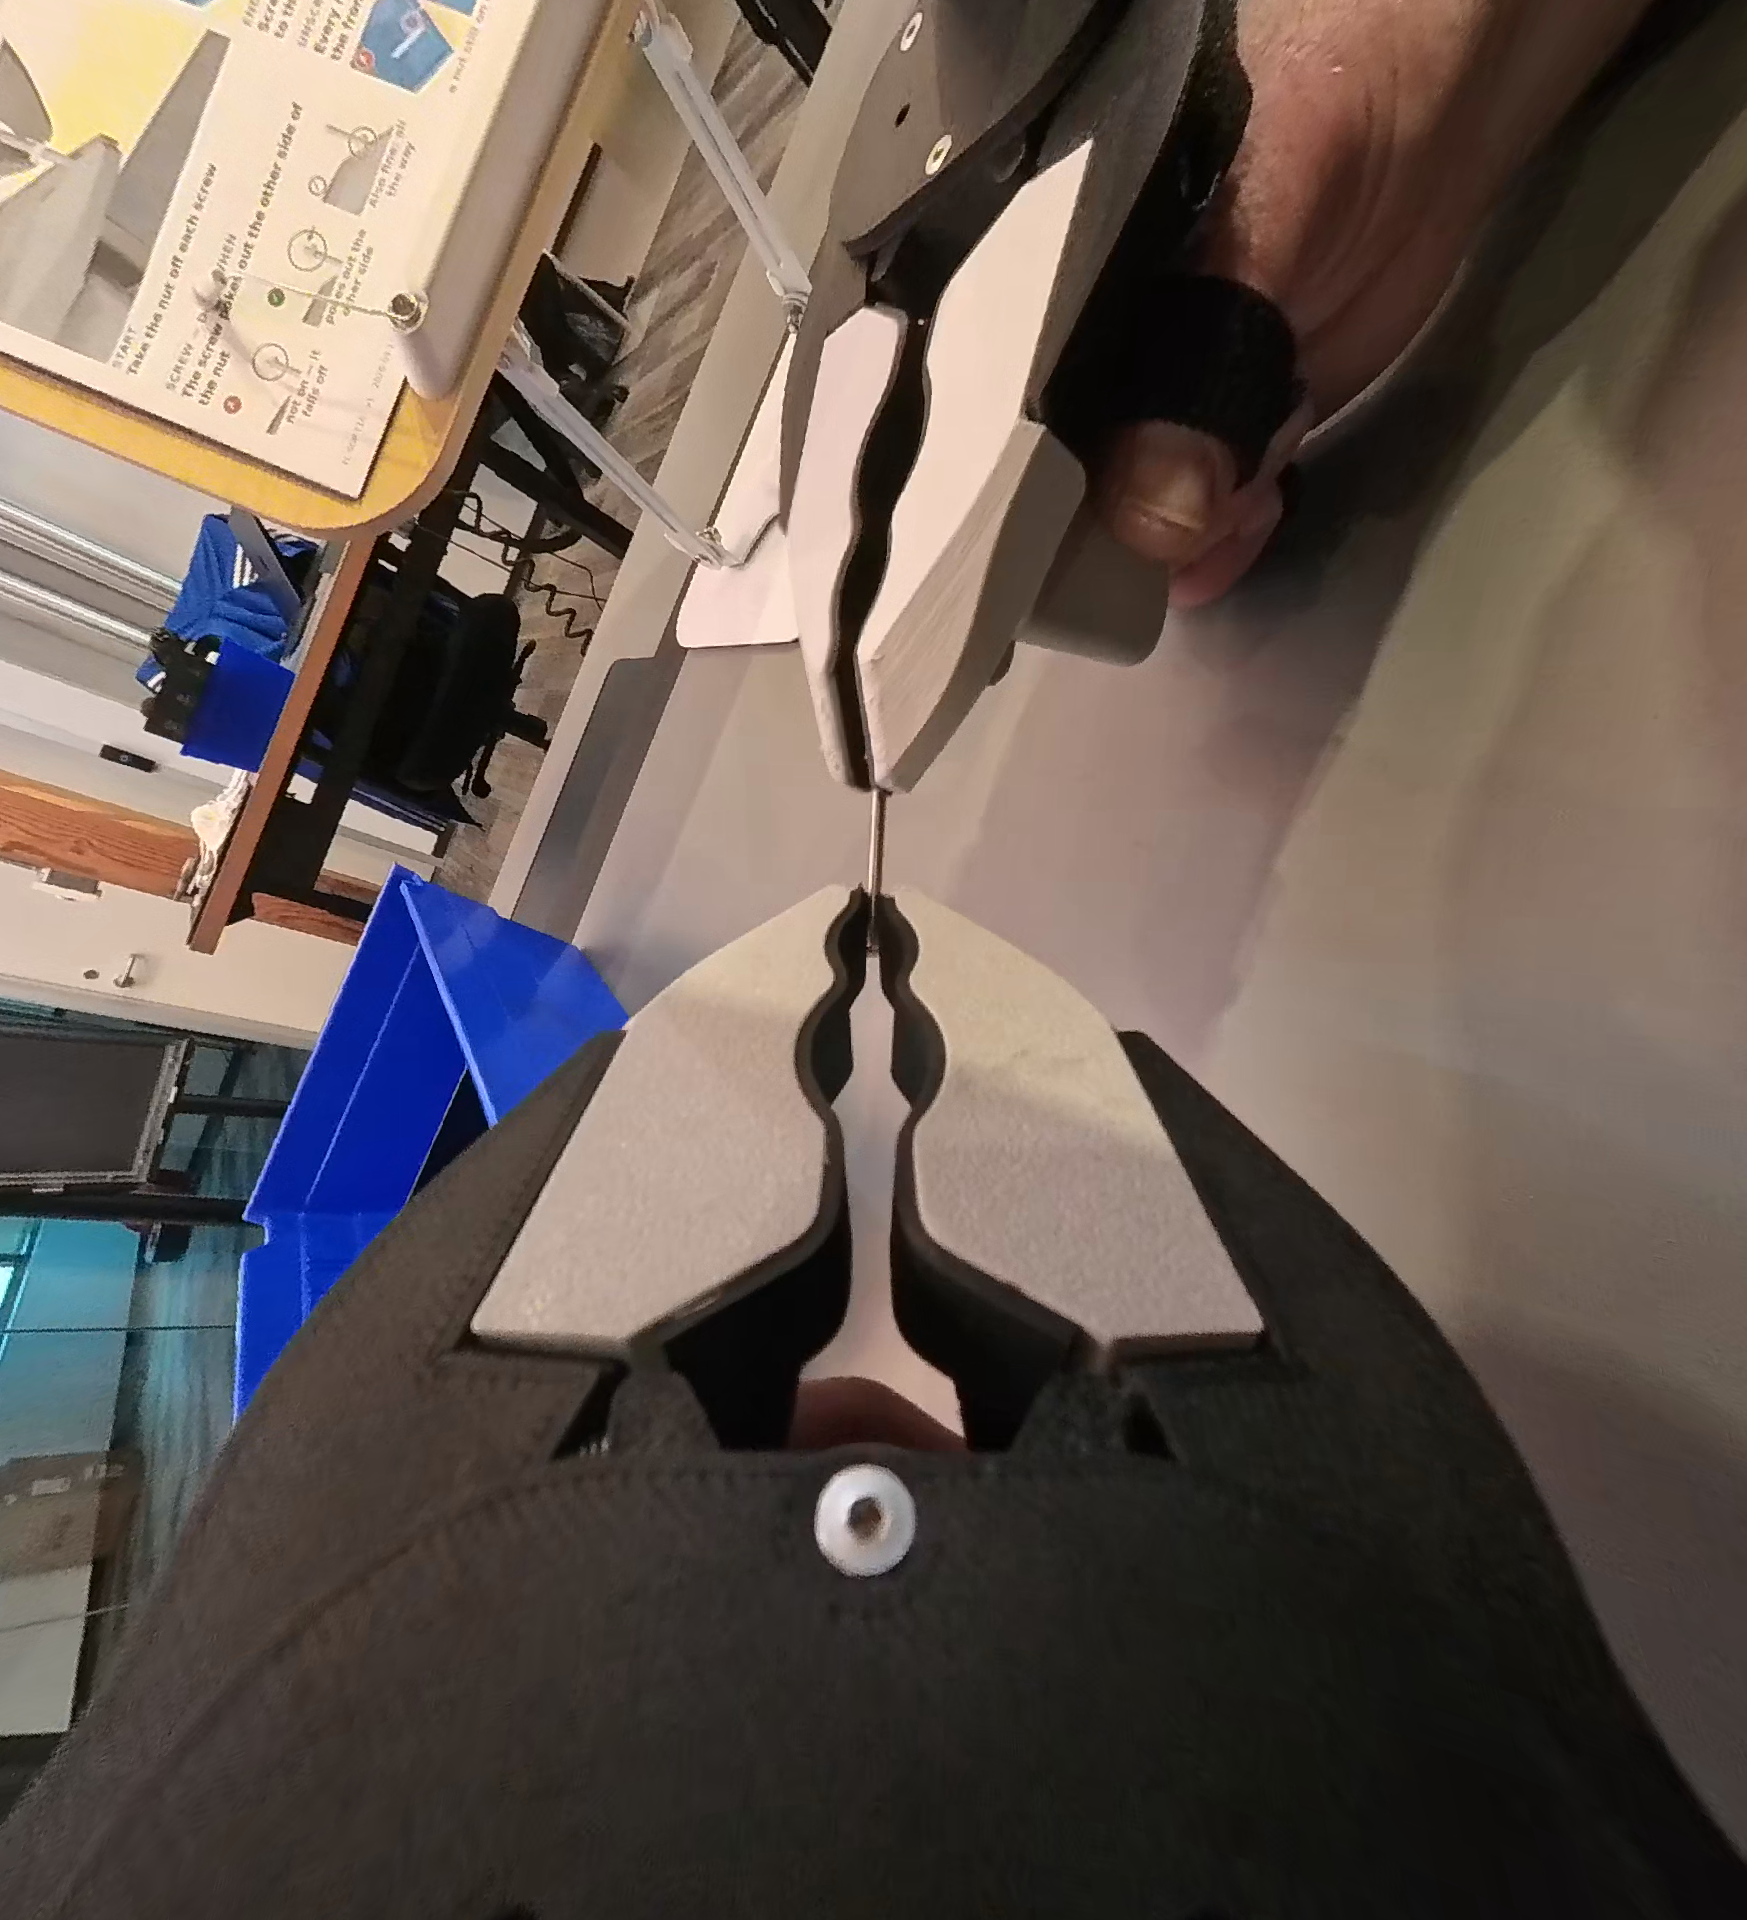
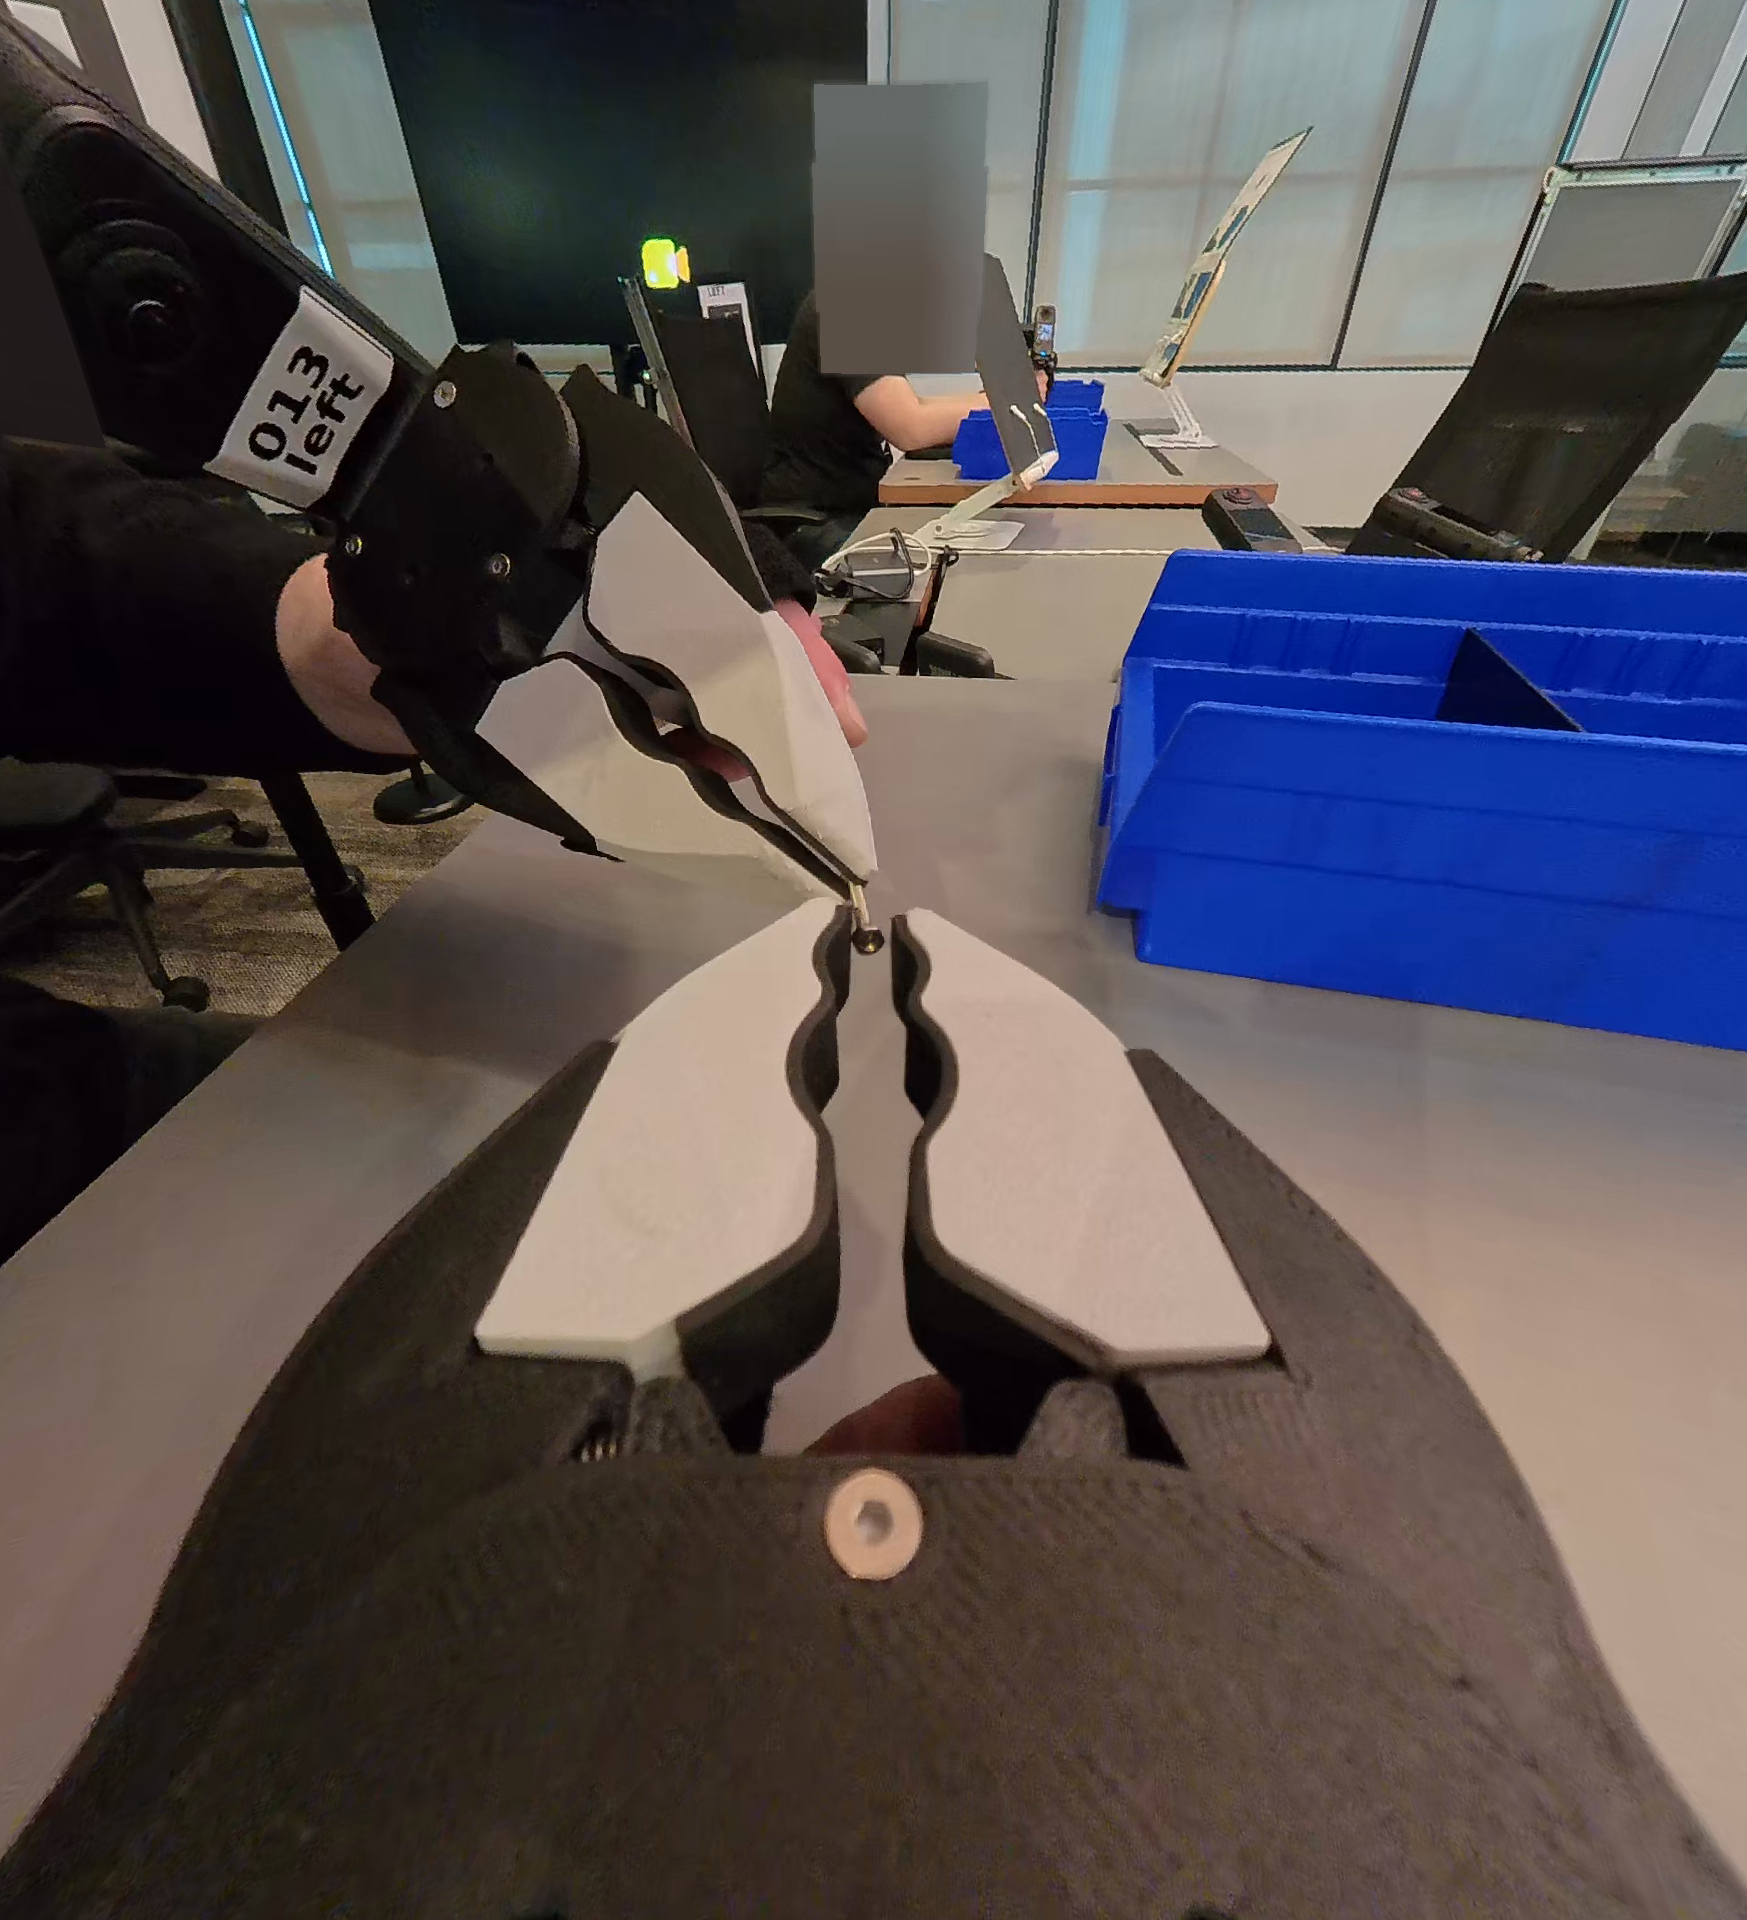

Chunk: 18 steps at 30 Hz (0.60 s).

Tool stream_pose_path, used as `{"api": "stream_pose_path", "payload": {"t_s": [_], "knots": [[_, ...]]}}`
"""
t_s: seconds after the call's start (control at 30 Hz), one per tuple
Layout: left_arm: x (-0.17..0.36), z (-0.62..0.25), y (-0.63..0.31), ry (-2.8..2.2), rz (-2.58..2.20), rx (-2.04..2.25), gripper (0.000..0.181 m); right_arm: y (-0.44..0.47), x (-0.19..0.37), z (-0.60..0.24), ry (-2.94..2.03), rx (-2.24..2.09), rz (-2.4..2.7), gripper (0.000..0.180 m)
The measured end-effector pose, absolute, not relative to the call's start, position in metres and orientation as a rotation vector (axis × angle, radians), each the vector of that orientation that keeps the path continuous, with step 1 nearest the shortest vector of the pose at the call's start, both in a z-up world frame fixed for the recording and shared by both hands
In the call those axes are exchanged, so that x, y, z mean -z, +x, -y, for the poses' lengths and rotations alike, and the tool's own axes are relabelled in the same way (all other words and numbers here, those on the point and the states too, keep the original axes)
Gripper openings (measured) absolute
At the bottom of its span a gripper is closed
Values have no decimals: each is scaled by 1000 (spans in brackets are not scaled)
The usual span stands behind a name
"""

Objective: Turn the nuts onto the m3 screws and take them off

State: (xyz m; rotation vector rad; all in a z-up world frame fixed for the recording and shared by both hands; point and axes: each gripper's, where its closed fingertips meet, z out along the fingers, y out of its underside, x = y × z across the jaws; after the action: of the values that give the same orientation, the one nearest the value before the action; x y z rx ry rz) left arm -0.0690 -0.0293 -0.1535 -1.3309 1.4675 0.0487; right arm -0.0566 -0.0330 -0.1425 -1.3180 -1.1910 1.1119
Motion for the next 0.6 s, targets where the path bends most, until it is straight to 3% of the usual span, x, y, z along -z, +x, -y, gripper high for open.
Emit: {"api": "stream_pose_path", "payload": {"t_s": [0.6], "knots": [[149,30,-69,-1332,-1446,-25,2,-55,140,33,-1293,-1120,1205,12]]}}
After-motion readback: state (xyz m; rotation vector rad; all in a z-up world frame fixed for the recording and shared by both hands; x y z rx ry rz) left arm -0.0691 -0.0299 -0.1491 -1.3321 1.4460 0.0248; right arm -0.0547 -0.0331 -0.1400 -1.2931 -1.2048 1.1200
